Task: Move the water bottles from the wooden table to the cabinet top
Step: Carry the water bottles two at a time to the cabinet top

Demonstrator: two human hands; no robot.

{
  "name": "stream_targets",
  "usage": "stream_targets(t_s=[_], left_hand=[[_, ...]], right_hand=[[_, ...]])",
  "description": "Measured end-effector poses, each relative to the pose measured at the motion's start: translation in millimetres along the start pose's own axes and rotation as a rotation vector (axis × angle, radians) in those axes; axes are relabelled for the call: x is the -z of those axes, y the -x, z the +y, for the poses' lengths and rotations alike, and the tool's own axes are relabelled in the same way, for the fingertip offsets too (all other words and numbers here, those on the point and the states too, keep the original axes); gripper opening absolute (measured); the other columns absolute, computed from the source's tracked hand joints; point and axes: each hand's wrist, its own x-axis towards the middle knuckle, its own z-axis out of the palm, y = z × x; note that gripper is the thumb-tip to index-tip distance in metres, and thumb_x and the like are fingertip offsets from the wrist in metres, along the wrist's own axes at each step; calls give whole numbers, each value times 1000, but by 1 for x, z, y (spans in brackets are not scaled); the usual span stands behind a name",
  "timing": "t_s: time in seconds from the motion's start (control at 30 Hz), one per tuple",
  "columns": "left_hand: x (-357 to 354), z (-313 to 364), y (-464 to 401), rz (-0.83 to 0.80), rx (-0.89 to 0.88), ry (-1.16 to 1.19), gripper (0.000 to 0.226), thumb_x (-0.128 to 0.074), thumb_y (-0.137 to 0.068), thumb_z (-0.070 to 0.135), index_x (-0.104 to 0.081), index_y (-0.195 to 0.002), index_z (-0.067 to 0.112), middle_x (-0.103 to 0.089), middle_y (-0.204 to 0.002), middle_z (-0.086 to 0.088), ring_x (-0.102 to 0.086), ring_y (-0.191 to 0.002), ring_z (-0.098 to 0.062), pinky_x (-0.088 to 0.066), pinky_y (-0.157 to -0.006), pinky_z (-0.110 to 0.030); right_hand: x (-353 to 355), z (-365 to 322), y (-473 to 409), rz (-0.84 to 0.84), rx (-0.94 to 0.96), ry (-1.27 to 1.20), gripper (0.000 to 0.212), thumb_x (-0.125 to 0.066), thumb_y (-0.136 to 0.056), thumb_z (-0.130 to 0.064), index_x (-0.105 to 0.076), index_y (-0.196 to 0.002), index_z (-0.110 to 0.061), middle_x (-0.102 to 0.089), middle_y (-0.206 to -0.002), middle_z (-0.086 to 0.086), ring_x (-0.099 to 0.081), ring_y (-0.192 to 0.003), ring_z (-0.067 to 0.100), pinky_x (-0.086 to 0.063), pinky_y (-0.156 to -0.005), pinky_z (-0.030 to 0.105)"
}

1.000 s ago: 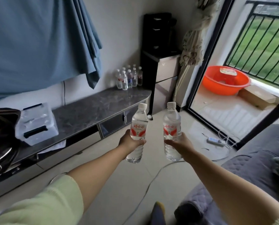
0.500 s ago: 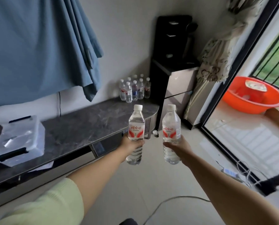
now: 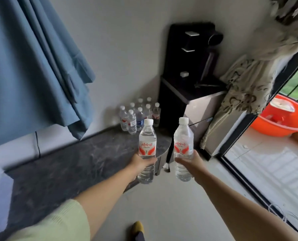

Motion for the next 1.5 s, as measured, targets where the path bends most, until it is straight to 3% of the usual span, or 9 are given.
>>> stream_targets(t_s=[0.17,0.4,0.67,0.77,0.97,1.07,1.17,1.3,1.5], left_hand=[[21,34,-85,-48,5,19,38,-80,-74,10,-52,-95,25,-65,-91,4,-62,-83,-11,-47,-76,-24],[33,27,-162,-2,99,15,47,-84,-69,18,-56,-107,19,-69,-107,-7,-65,-98,-22,-50,-92,-37],[1,-2,-261,113,180,111,39,-84,-67,8,-58,-91,25,-69,-108,-9,-65,-94,-19,-49,-85,-31],[-27,-18,-311,235,194,112,45,-87,-63,11,-58,-96,23,-69,-105,-5,-66,-95,-20,-52,-88,-35],[-69,-33,-409,432,75,138,64,-87,-62,8,-55,-118,10,-68,-105,-2,-67,-96,-19,-54,-83,-26],[-81,-38,-448,587,-25,151,69,-88,-60,5,-53,-119,10,-65,-111,-2,-65,-98,-15,-50,-84,-20],[-93,-49,-479,748,-128,161,66,-87,-58,-1,-52,-109,24,-62,-107,3,-60,-97,-5,-44,-86,-10],[-106,-73,-499,872,-164,52,55,-85,-64,0,-59,-112,3,-61,-108,-1,-58,-102,-10,-44,-92,-18],[-105,-76,-506,782,-134,12,63,-83,-70,5,-53,-124,-7,-63,-120,-18,-60,-114,-27,-46,-100,-43]], right_hand=[[-23,-30,-80,71,-37,-65,52,-83,-73,-23,-55,-115,-13,-70,-102,6,-68,-95,23,-55,-87,41],[-43,-30,-159,45,-151,-51,55,-85,-70,-21,-56,-116,-13,-71,-103,7,-68,-96,25,-54,-91,49],[-60,3,-269,-89,-190,6,43,-76,-72,-4,-59,-108,-20,-71,-96,9,-68,-94,31,-57,-85,50],[-67,29,-328,-131,-213,4,48,-77,-74,-2,-56,-117,-13,-70,-103,12,-67,-99,31,-56,-87,49],[-95,79,-435,-49,-226,13,67,-84,-71,-11,-49,-128,-22,-66,-115,4,-64,-106,25,-53,-93,50],[-109,100,-470,-14,-194,24,69,-85,-70,-16,-49,-129,-21,-67,-111,1,-65,-100,22,-55,-85,37],[-120,118,-497,43,-150,60,69,-86,-69,-23,-49,-126,-22,-65,-108,-2,-62,-99,17,-48,-86,28],[-126,139,-514,52,-141,80,69,-87,-66,-31,-52,-123,-16,-63,-104,-4,-61,-99,13,-42,-84,24],[-119,153,-519,-10,-244,45,73,-88,-65,-33,-55,-127,-16,-67,-104,-2,-64,-99,16,-47,-87,28]])
